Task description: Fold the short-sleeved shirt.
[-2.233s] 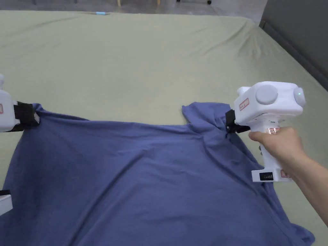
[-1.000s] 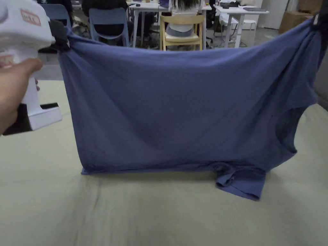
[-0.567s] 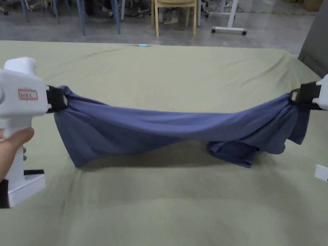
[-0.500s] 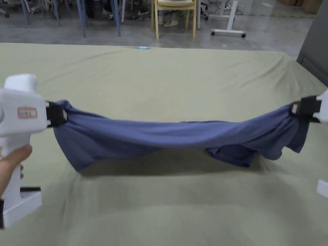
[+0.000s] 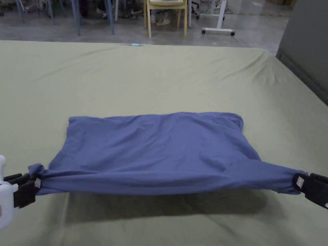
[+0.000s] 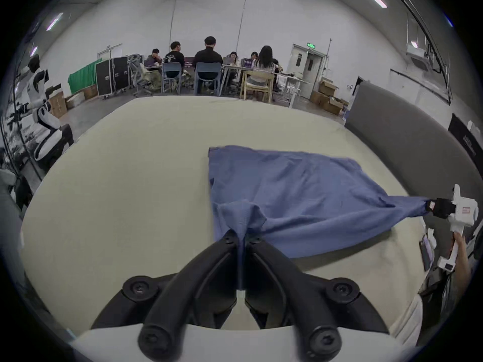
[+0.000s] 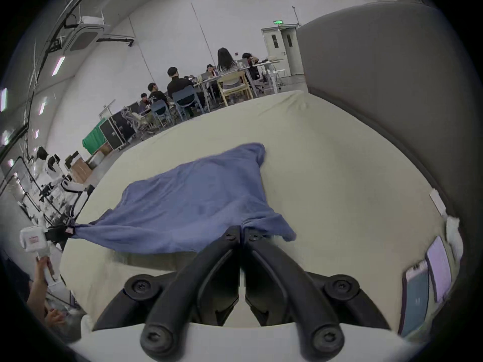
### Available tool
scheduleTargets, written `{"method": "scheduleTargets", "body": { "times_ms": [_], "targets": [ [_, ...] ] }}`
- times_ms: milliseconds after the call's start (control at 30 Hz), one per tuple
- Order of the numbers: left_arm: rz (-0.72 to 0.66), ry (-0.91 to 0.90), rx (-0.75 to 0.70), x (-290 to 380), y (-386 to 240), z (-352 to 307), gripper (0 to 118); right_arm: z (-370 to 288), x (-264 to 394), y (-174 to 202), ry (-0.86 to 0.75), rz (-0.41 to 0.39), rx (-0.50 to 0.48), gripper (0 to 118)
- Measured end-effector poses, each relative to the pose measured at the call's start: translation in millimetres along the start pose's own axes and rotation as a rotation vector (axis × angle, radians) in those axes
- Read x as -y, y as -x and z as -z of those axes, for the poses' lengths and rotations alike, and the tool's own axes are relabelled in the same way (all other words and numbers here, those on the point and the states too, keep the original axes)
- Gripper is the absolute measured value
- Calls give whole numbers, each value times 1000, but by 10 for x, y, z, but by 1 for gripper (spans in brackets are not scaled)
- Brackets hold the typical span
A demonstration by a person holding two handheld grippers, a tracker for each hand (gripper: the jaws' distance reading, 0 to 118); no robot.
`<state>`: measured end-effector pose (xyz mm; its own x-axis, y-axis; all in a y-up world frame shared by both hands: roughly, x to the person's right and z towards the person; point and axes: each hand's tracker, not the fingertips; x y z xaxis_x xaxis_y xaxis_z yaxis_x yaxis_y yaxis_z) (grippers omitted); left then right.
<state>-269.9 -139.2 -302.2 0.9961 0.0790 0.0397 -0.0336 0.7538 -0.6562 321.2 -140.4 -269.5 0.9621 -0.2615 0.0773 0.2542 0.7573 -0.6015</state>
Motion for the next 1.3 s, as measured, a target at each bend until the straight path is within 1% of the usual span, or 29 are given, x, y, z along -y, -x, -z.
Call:
{"method": "scheduleTargets", "body": {
  "times_ms": [100,133,167,200,300,400,433,467,500,533,567,600,633,667,767,833,867,900,933,967,1000,1033,1100,1200,1267,1300],
  "targets": [
    [-18,56,-19,389,23,-211,1,-301,382,-90,35,22,12,4],
    [-4,80,-20,543,8,-253,1,-372,522,-105,56,25,18,4],
    [11,111,-38,669,-12,-274,1,-407,639,-108,89,7,36,4],
    [42,150,-58,801,-34,-247,1,-383,770,-121,135,-4,54,4],
    [66,236,-81,1048,-82,-101,1,-220,1060,-155,228,-33,72,4],
    [108,279,-117,1169,-54,98,1,-3,1188,-183,272,-65,115,4],
    [106,283,-119,1169,-72,112,5,34,1189,-172,282,-74,125,4],
    [107,289,-121,1156,-80,109,29,58,1178,-155,281,-76,127,4],
    [112,294,-130,1144,-78,105,68,62,1136,-153,287,-70,132,14],
    [121,300,-139,1142,-75,89,95,54,1084,-161,299,-60,127,41],
    [124,311,-152,1138,-72,69,102,50,1039,-168,315,-54,127,94],
    [129,308,-161,1126,-67,0,102,23,999,-155,361,-36,135,112],
    [127,305,-172,1104,-64,-64,102,-15,968,-155,360,-39,133,114],
    [118,303,-181,1080,-65,-160,102,-104,941,-143,340,-33,125,114],
    [22,220,-186,1016,-122,-647,102,-413,842,-70,302,32,118,113],
    [-4,170,-181,983,-216,-966,102,-661,842,39,265,28,104,113],
    [3,162,-157,990,-254,-1085,102,-760,854,123,251,-1,89,100],
    [34,147,-121,998,-307,-1192,99,-826,868,207,236,-45,85,66],
    [55,149,-128,992,-356,-1239,82,-832,904,284,239,-63,128,19],
    [85,159,-124,985,-394,-1243,25,-858,958,341,204,-80,158,3],
    [107,159,-131,994,-452,-1244,0,-891,1014,401,218,-111,141,3],
    [118,147,-147,1019,-497,-1258,0,-854,1031,415,253,-119,121,3],
    [103,161,-139,988,-475,-1167,0,-806,1083,435,256,-112,117,3],
    [30,166,-105,910,-457,-1004,0,-725,1061,451,271,-96,91,3],
    [-17,176,-65,871,-407,-809,0,-694,1029,478,272,-102,85,3],
    [-42,206,-54,824,-386,-682,4,-672,1026,495,276,-110,85,3]
  ]
}}
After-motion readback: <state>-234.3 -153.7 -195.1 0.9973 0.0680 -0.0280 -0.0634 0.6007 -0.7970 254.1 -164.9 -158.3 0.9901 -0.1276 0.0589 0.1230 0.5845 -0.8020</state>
